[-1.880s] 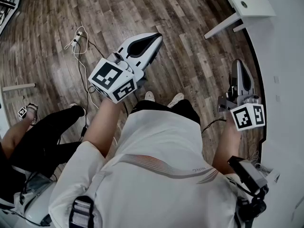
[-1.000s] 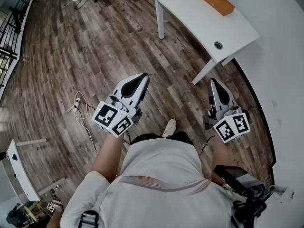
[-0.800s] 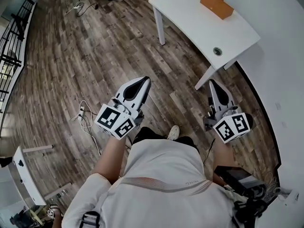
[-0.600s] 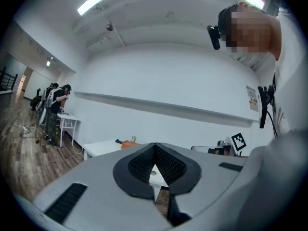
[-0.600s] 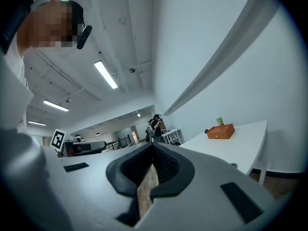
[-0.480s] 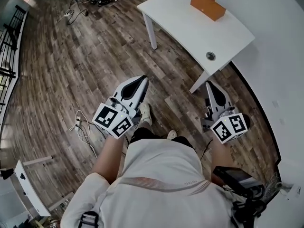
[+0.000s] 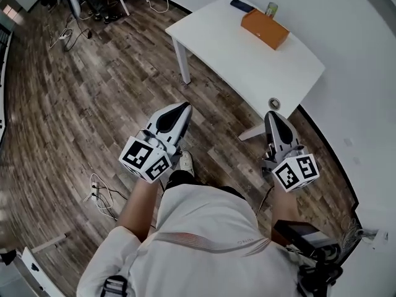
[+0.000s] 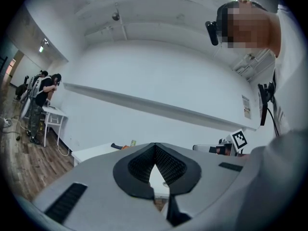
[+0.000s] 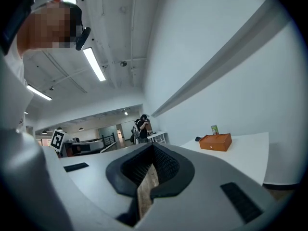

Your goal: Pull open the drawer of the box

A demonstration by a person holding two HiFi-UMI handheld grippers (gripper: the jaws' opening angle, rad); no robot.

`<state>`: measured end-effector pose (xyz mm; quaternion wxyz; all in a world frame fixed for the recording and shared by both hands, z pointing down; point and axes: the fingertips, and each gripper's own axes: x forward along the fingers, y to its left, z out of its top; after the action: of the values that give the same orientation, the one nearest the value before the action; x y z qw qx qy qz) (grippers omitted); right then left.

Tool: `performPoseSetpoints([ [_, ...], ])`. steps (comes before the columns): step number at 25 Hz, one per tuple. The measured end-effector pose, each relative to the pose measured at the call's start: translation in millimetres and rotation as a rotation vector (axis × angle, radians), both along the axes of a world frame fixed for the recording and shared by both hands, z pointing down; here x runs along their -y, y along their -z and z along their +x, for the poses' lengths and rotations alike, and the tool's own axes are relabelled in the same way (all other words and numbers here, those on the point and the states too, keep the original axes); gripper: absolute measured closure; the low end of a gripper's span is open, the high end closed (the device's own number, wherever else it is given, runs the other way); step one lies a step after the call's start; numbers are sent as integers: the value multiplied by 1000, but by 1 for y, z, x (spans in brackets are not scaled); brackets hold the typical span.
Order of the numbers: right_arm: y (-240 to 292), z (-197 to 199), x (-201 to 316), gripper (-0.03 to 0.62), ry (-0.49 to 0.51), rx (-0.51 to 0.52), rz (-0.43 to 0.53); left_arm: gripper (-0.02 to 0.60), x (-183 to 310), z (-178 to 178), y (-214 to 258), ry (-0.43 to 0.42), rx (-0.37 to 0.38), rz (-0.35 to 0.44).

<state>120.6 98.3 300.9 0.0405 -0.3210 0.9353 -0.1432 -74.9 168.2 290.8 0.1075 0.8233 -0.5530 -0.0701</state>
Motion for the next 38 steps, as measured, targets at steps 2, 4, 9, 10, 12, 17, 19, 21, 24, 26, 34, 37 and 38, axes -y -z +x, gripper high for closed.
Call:
performPoseSetpoints([
  [2, 5, -25, 19, 594, -35, 6, -3, 571, 22, -31, 1, -24, 1, 4],
  [4, 7, -50, 36, 594, -68, 11, -9, 571, 42, -60, 2, -46, 1, 2],
  [9, 7, -86, 63, 593, -139, -2, -13, 571, 86, -110, -2, -89, 0, -9],
  [10, 6, -86, 67, 594, -156, -6, -14, 571, 95, -114, -3, -100, -9, -10],
  [12, 5, -82, 77, 593, -195, -11, -19, 571, 112, -114, -5, -133, -21, -14],
  [17, 1, -65, 100, 593, -265, -9, -30, 571, 155, -94, -8, -221, -16, -14],
  [19, -2, -56, 111, 594, -283, -5, -30, 571, 173, -80, -10, -257, -13, -17],
  [21, -6, -48, 124, 594, -296, 3, -33, 571, 192, -66, -12, -290, -9, -24],
  [24, -8, -34, 145, 594, -299, 11, -34, 571, 218, -43, -11, -320, -5, -30],
  [26, -8, -23, 162, 594, -303, 11, -29, 571, 237, -28, -9, -329, 3, -28],
  [34, -20, 21, 217, 594, -330, 20, -52, 571, 296, 12, -20, -303, 49, -42],
  [37, -27, 18, 228, 594, -345, 28, -78, 571, 312, 5, -28, -289, 39, -70],
  [38, -29, 16, 231, 594, -352, 25, -84, 571, 318, 2, -31, -289, 36, -74],
])
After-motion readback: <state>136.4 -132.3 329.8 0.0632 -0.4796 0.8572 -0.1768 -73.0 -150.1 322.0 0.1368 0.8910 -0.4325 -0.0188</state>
